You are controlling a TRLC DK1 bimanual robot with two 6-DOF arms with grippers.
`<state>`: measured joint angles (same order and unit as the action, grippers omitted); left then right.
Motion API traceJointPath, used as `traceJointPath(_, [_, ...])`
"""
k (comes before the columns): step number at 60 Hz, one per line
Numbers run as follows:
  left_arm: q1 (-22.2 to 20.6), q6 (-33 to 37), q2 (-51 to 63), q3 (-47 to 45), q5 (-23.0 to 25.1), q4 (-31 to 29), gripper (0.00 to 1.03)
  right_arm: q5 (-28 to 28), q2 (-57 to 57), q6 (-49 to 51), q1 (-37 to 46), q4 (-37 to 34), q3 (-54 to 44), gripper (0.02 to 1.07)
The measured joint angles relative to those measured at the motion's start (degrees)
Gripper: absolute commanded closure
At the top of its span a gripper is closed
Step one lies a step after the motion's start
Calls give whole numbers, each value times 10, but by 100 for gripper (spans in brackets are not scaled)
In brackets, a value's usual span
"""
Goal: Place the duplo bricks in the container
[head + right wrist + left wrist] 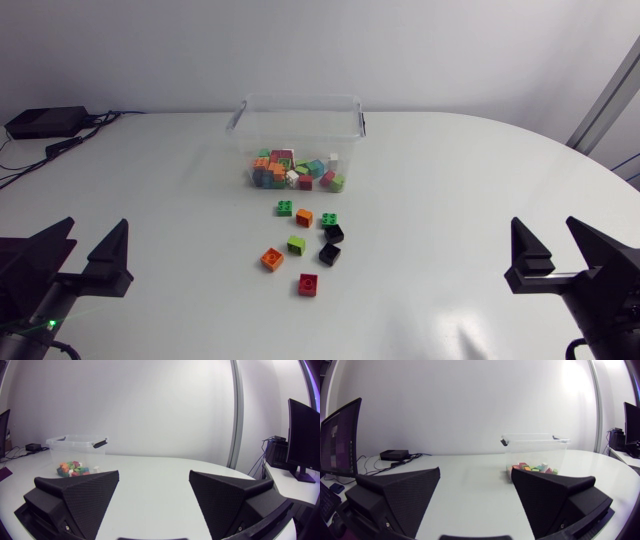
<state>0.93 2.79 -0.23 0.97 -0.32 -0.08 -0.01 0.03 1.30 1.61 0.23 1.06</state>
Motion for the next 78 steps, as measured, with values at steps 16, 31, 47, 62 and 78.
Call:
traceJointPath(16, [-13, 0, 135, 105, 0, 4, 4, 0, 26, 4, -9, 6, 47, 6])
traceJointPath(31, [-64, 0, 465, 296, 0, -62, 7, -3, 284, 4, -20, 29, 188, 6])
traceJointPath(47, [-160, 15, 695, 441, -12, -233, 7, -4, 476, 4, -48, -33, 290, 6])
traceJointPath(62, [-229, 91, 868, 541, -13, -340, 6, -3, 613, 35, -85, -160, 382, 6])
traceJointPath(78, [-276, 93, 999, 628, 5, -380, 19, -11, 744, 125, -169, -278, 463, 7])
